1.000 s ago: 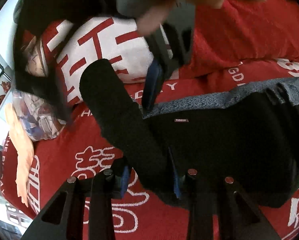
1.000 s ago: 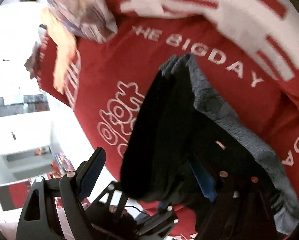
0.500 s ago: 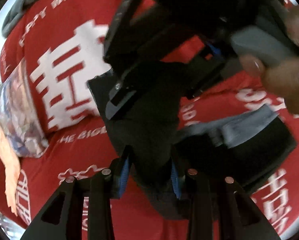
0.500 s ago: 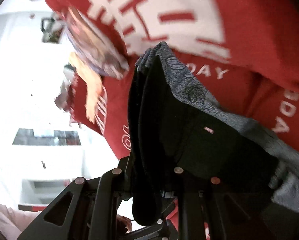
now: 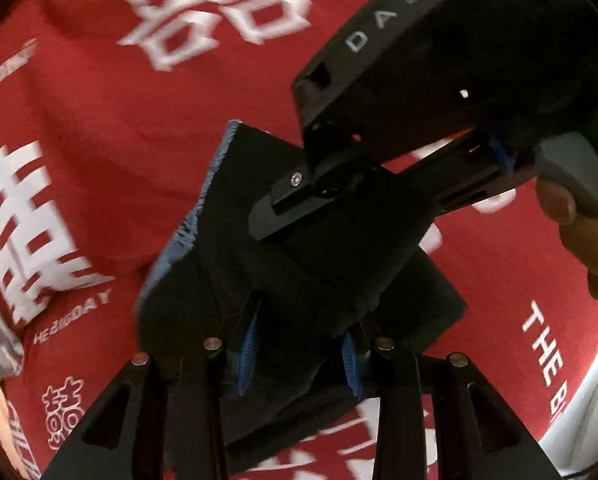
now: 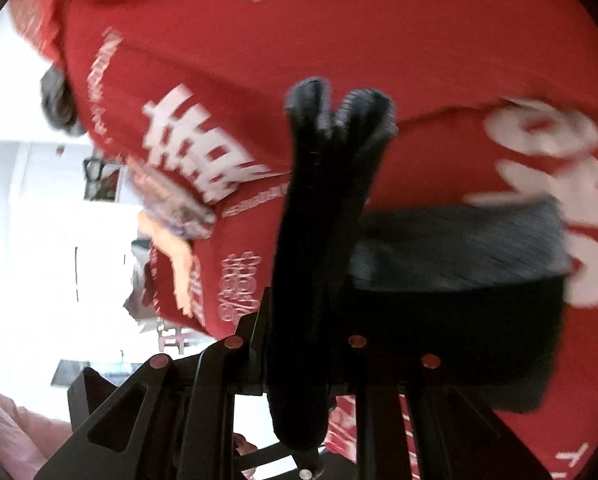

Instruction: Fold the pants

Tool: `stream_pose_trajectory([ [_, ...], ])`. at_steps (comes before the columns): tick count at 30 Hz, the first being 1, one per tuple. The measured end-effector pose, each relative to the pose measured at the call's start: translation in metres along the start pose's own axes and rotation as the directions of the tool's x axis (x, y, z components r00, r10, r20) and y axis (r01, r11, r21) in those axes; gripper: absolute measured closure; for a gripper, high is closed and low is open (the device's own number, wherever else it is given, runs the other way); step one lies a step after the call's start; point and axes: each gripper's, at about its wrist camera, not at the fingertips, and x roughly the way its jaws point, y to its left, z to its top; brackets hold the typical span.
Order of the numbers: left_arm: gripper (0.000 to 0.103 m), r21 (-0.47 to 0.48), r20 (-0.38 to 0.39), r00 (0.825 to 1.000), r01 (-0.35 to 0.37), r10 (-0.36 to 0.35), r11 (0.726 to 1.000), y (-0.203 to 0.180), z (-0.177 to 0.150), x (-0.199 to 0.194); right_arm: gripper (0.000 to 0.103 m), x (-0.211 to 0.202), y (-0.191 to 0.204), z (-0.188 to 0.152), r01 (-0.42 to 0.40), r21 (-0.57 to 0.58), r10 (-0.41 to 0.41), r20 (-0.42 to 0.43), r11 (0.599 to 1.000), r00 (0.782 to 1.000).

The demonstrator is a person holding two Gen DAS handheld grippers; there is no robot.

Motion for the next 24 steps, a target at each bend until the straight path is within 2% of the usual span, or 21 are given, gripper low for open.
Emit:
stream_pose_trajectory([
  [4,0.067,0.067,-0.064,0.998,0.021,-0.017,0.998,-0.043,-0.006,0.026,0.084,-0.014,-0.065,-0.020,-0.003,0.115,-0.001,0.032,0.993,0.999],
  [8,0.067,0.117,-0.110,0.994,0.008,0.004,0.993,-0.061,-0.014,0.043,0.083,-0.012,-0.108,-0.036,0.028,0.180,-0.035,0.032,0.983,0.999],
  [11,0.060,0.143,-0.120,0.992,-0.008,0.025,0.990,-0.064,-0.014,0.041,0.081,-0.008,-0.125,-0.040,0.044,0.199,-0.052,0.032,0.979,0.998],
  [12,0.053,0.140,-0.128,0.992,-0.003,0.021,0.990,-0.063,-0.014,0.039,0.078,-0.008,-0.127,-0.040,0.045,0.201,-0.053,0.032,0.979,0.998],
  [13,0.042,0.129,-0.139,0.990,0.004,0.014,0.992,-0.059,-0.013,0.037,0.077,-0.008,-0.127,-0.040,0.053,0.202,-0.061,0.032,0.978,0.998],
  [15,0.034,0.080,-0.160,0.987,0.019,-0.006,0.997,-0.047,-0.015,0.026,0.074,-0.011,-0.126,-0.040,0.084,0.197,-0.091,0.025,0.977,0.996],
  [18,0.034,0.052,-0.168,0.986,0.013,-0.004,0.999,-0.027,-0.017,0.007,0.073,-0.021,-0.122,-0.043,0.151,0.189,-0.156,0.012,0.970,0.988],
  [21,0.034,0.038,-0.149,0.986,-0.068,0.073,0.997,0.000,-0.018,-0.010,0.072,-0.031,-0.116,-0.048,0.247,0.195,-0.249,-0.012,0.949,0.968],
  [24,0.034,-0.050,-0.195,0.976,-0.113,0.101,0.992,0.042,-0.023,-0.008,0.072,-0.037,-0.112,-0.057,0.314,0.193,-0.315,-0.029,0.930,0.949],
])
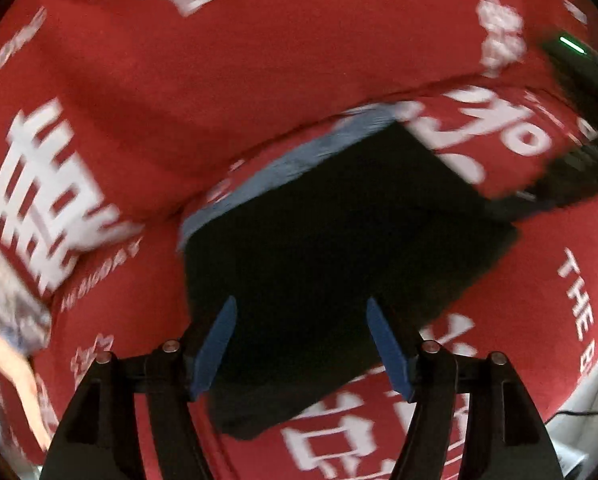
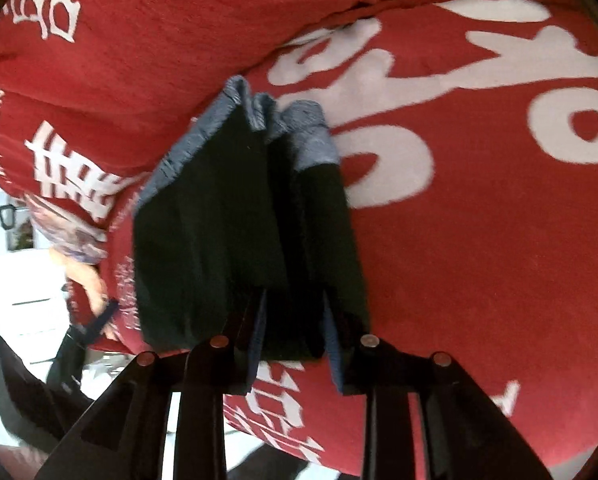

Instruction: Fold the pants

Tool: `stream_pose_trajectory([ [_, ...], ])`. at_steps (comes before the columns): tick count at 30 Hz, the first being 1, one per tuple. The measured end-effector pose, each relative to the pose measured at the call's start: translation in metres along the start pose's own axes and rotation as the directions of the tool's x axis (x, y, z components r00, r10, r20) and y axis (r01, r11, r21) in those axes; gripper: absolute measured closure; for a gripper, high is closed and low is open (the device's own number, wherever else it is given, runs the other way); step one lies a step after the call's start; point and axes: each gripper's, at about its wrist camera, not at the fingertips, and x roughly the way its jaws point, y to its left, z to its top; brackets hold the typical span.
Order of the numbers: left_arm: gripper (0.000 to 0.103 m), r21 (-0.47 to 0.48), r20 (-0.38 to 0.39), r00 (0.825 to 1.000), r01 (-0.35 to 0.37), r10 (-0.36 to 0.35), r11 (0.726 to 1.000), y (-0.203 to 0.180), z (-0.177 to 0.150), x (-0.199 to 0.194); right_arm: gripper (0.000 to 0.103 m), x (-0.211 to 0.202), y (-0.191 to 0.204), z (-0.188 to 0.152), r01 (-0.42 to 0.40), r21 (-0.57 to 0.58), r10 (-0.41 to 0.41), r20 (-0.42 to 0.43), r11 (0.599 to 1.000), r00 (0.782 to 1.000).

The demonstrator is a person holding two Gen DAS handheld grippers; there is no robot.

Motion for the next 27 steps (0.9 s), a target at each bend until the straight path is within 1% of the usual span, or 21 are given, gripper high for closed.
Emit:
stream_pose_trajectory([
  [1,0.034,-0.034,-0.023,1.000,-0.007,0.006,0.999,0.011,-0.002,0.004,0.072,-0.003,0.000,-0.005,0.020,0.009,-0.020,0.001,1.000,1.000],
  [2,0.034,-0.090,-0.060,0.998,-0.021,0.015,0.996,0.027,-0.006,0.011,0.072,-0.006,0.002,-0.007,0.033,0.016,-0.033,0.007,0.999,0.999],
  [4,0.034,-0.175,-0.103,0.994,-0.043,0.026,0.984,0.051,-0.012,0.023,0.072,-0.015,0.007,-0.013,0.070,0.018,-0.070,0.042,0.997,0.997],
  [5,0.034,-0.229,-0.131,0.991,-0.061,0.031,0.972,0.064,-0.016,0.028,0.072,-0.021,0.013,-0.016,0.091,0.007,-0.091,0.076,0.996,0.993],
  [7,0.034,-0.294,-0.169,0.986,-0.063,0.013,0.954,0.081,-0.027,0.036,0.072,-0.032,0.030,-0.021,0.097,-0.026,-0.092,0.143,0.995,0.985],
  [9,0.034,-0.310,-0.205,0.979,-0.051,-0.014,0.949,0.084,-0.034,0.047,0.072,-0.034,0.047,-0.023,0.101,-0.074,-0.087,0.176,0.992,0.981],
  [10,0.034,-0.308,-0.222,0.975,-0.044,-0.027,0.950,0.087,-0.038,0.051,0.072,-0.032,0.054,-0.023,0.108,-0.097,-0.090,0.177,0.989,0.980],
  [11,0.034,-0.302,-0.243,0.969,-0.038,-0.039,0.953,0.087,-0.043,0.058,0.072,-0.026,0.061,-0.023,0.120,-0.121,-0.098,0.168,0.985,0.981],
  [13,0.034,-0.306,-0.251,0.967,-0.031,-0.049,0.952,0.086,-0.045,0.059,0.072,-0.007,0.072,-0.023,0.146,-0.151,-0.127,0.127,0.978,0.984],
  [14,0.034,-0.313,-0.251,0.966,-0.024,-0.058,0.950,0.090,-0.046,0.057,0.073,0.006,0.072,-0.025,0.159,-0.152,-0.146,0.092,0.975,0.985],
  [16,0.034,-0.326,-0.252,0.964,-0.006,-0.080,0.945,0.092,-0.045,0.056,0.073,0.025,0.063,-0.030,0.182,-0.109,-0.177,0.060,0.977,0.982],
  [19,0.034,-0.355,-0.256,0.960,0.018,-0.116,0.935,0.097,-0.047,0.054,0.073,0.021,0.050,-0.033,0.136,-0.022,-0.134,0.078,0.990,0.988],
  [20,0.034,-0.357,-0.258,0.958,0.024,-0.123,0.934,0.098,-0.048,0.053,0.073,0.020,0.049,-0.034,0.134,-0.009,-0.133,0.070,0.991,0.989],
  [23,0.034,-0.347,-0.263,0.957,0.025,-0.123,0.937,0.101,-0.049,0.049,0.073,0.019,0.052,-0.037,0.163,-0.013,-0.162,0.049,0.987,0.986],
  [25,0.034,-0.341,-0.266,0.955,0.031,-0.128,0.940,0.103,-0.049,0.047,0.072,0.020,0.058,-0.041,0.201,-0.031,-0.200,0.037,0.979,0.979],
  [27,0.034,-0.332,-0.268,0.954,0.039,-0.134,0.942,0.106,-0.050,0.046,0.072,0.018,0.063,-0.045,0.228,-0.023,-0.227,0.029,0.973,0.973],
])
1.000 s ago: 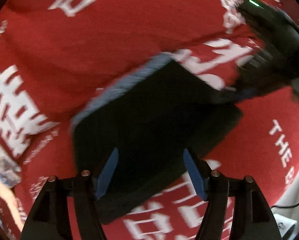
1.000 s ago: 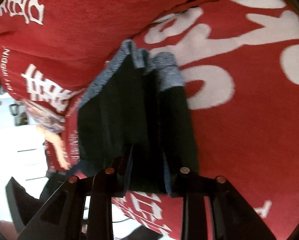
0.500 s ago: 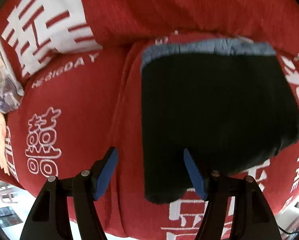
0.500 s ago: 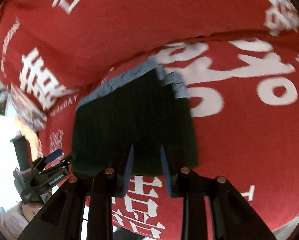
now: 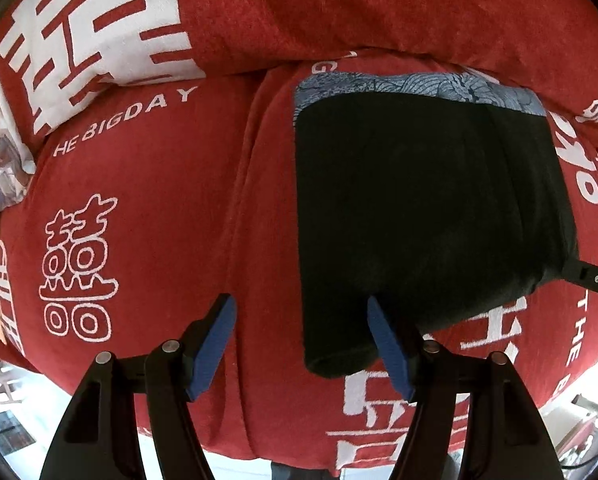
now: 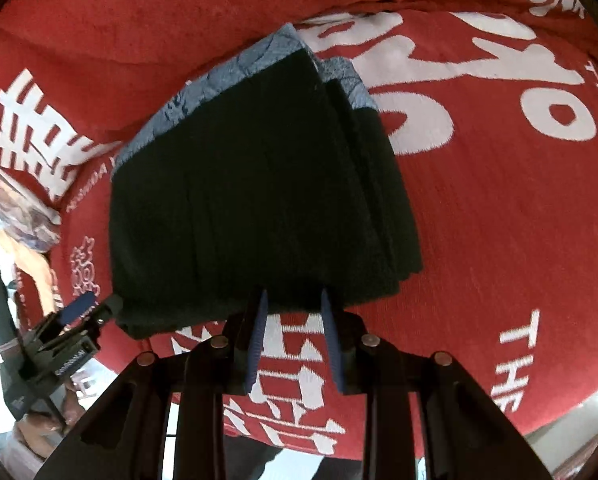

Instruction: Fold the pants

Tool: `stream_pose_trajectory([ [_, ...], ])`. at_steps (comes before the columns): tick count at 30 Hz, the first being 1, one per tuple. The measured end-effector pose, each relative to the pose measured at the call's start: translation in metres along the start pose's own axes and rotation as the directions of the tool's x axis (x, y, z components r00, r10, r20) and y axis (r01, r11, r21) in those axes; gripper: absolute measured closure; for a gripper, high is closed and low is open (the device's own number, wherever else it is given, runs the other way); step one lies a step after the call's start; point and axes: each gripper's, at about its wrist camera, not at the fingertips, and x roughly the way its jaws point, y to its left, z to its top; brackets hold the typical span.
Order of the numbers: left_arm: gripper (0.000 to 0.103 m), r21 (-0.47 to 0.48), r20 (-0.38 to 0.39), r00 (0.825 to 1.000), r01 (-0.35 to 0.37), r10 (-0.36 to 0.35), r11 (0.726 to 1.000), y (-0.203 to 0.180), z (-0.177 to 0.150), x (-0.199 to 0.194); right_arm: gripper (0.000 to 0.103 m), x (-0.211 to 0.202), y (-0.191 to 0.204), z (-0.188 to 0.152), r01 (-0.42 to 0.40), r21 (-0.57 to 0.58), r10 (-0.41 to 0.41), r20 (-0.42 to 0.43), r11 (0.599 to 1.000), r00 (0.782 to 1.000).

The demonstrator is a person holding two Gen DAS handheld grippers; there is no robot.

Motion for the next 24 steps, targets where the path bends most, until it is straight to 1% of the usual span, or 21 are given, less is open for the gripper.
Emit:
stream_pose_trajectory([
  [1,0.034,0.005,-0.001,1.000,0.002,-0.002,1.000,0.001,0.000,-0.001,0.072,-0.002,0.002,-0.002,0.013,0.011,-0.013,0.005,1.000,1.000],
  [2,0.034,0.012,-0.001,1.000,0.005,-0.005,1.000,0.002,0.000,-0.002,0.070,-0.003,0.003,-0.005,0.014,0.018,-0.014,0.008,1.000,1.000],
  [6,0.034,0.032,-0.001,1.000,0.016,-0.016,0.999,0.007,0.000,-0.006,0.070,-0.008,0.009,-0.017,-0.013,0.069,0.012,0.017,0.998,1.000],
  [9,0.034,0.044,-0.012,1.000,0.028,-0.027,0.999,0.011,0.001,-0.008,0.070,-0.009,0.017,-0.028,-0.020,0.084,0.018,0.023,0.996,1.000],
  [10,0.034,0.051,-0.014,1.000,0.028,-0.028,0.998,0.012,0.001,-0.008,0.068,-0.009,0.020,-0.031,-0.021,0.086,0.019,0.023,0.996,1.000],
  [11,0.034,0.056,-0.014,1.000,0.028,-0.028,0.998,0.013,0.000,-0.009,0.061,-0.009,0.024,-0.035,-0.023,0.088,0.022,0.020,0.996,1.000],
  [12,0.027,0.066,-0.013,1.000,0.029,-0.028,0.997,0.015,0.000,-0.010,0.056,-0.009,0.027,-0.038,-0.025,0.088,0.023,0.020,0.996,1.000],
  [13,0.011,0.068,-0.011,1.000,0.029,-0.028,0.997,0.015,0.000,-0.010,0.055,-0.009,0.031,-0.041,-0.025,0.086,0.023,0.023,0.996,0.999],
  [14,0.007,0.069,-0.004,1.000,0.031,-0.031,0.997,0.017,0.000,-0.011,0.055,-0.009,0.035,-0.043,-0.024,0.082,0.022,0.022,0.996,1.000],
  [16,0.006,0.082,0.011,0.999,0.032,-0.033,0.996,0.018,-0.001,-0.015,0.055,-0.008,0.043,-0.047,-0.030,0.076,0.028,0.022,0.997,0.999],
  [24,0.006,0.094,-0.012,0.999,0.033,-0.032,0.995,0.022,0.000,-0.008,0.051,-0.007,0.052,-0.052,-0.033,0.076,0.032,0.016,0.997,0.999],
])
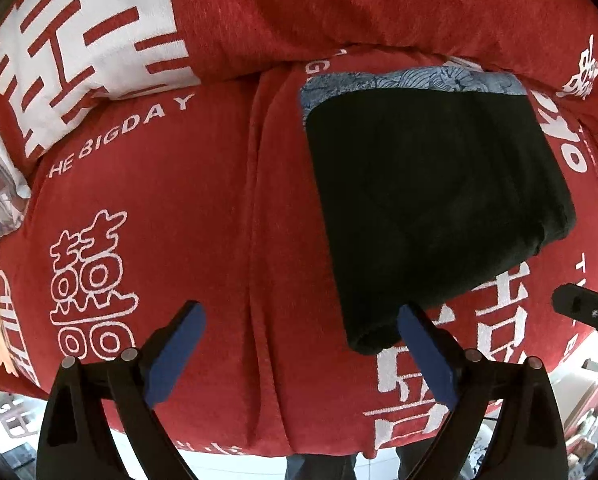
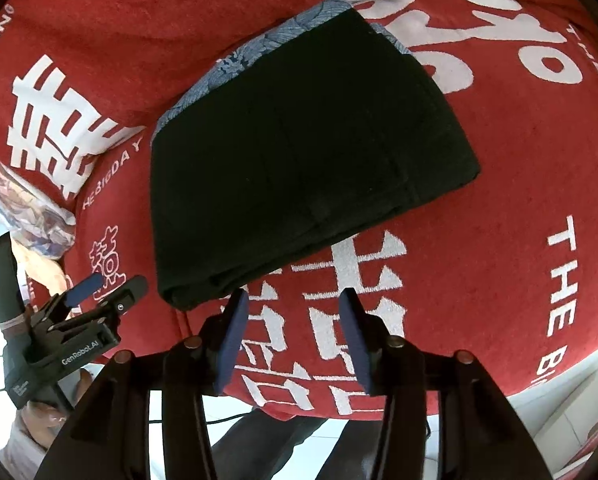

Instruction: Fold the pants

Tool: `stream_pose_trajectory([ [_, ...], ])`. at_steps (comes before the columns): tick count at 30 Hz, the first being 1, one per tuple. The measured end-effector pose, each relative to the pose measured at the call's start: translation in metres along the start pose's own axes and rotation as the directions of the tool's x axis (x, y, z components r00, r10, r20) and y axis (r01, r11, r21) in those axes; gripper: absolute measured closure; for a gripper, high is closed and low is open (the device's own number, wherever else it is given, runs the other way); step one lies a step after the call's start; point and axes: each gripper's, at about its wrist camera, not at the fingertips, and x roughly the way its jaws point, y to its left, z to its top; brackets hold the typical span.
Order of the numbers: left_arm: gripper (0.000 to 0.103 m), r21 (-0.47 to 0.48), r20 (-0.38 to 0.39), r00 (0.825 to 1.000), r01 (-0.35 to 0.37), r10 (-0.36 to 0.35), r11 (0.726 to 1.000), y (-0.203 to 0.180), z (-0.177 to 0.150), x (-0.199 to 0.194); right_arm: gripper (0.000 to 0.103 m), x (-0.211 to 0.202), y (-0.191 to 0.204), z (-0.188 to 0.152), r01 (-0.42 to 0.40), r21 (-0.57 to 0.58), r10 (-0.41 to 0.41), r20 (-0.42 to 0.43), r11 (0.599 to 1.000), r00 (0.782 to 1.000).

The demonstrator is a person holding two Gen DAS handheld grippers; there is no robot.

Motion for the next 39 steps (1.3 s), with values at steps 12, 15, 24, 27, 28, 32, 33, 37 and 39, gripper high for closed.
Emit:
stream_pose_trajectory([
  [12,0.005,-0.066,-0.015,0.999,0.027,-0.028,0.997,-0.008,0.014,0.008,0.017,-0.016,-0.006,0.028,0.072,-0.121,-0.061,0.087,0.990,0.994],
  [15,0.005,-0.099,-0.023,0.999,0.027,-0.030,0.995,-0.009,0.020,0.012,0.017,-0.019,-0.013,0.043,0.087,-0.144,-0.076,0.078,0.986,0.994],
  [24,0.005,-0.132,-0.044,0.999,-0.005,-0.001,0.991,-0.015,0.035,0.019,0.017,-0.027,-0.059,0.054,0.066,-0.049,-0.065,0.028,0.997,0.997],
  [27,0.005,-0.124,-0.051,0.999,-0.009,0.003,0.992,-0.015,0.039,0.024,0.017,-0.029,-0.072,0.054,0.061,-0.013,-0.060,0.029,0.998,0.998],
  [28,0.005,-0.126,-0.054,0.999,-0.008,0.001,0.992,-0.015,0.041,0.026,0.017,-0.029,-0.076,0.055,0.060,-0.003,-0.059,0.032,0.998,0.998],
  [32,0.005,-0.148,-0.057,0.998,-0.014,0.005,0.989,-0.011,0.046,0.031,0.017,-0.031,-0.086,0.060,0.050,0.017,-0.050,0.043,0.999,0.998],
  [33,0.005,-0.154,-0.055,0.998,-0.011,0.002,0.988,-0.010,0.047,0.031,0.017,-0.031,-0.086,0.062,0.047,0.014,-0.048,0.047,0.999,0.998],
  [37,0.005,-0.166,-0.056,0.998,-0.005,-0.004,0.986,-0.007,0.049,0.033,0.017,-0.031,-0.082,0.071,0.043,-0.012,-0.042,0.057,0.999,0.997],
  [39,0.005,-0.175,-0.062,0.998,-0.008,-0.003,0.985,-0.005,0.051,0.036,0.017,-0.029,-0.080,0.077,0.038,-0.023,-0.037,0.058,0.999,0.998],
])
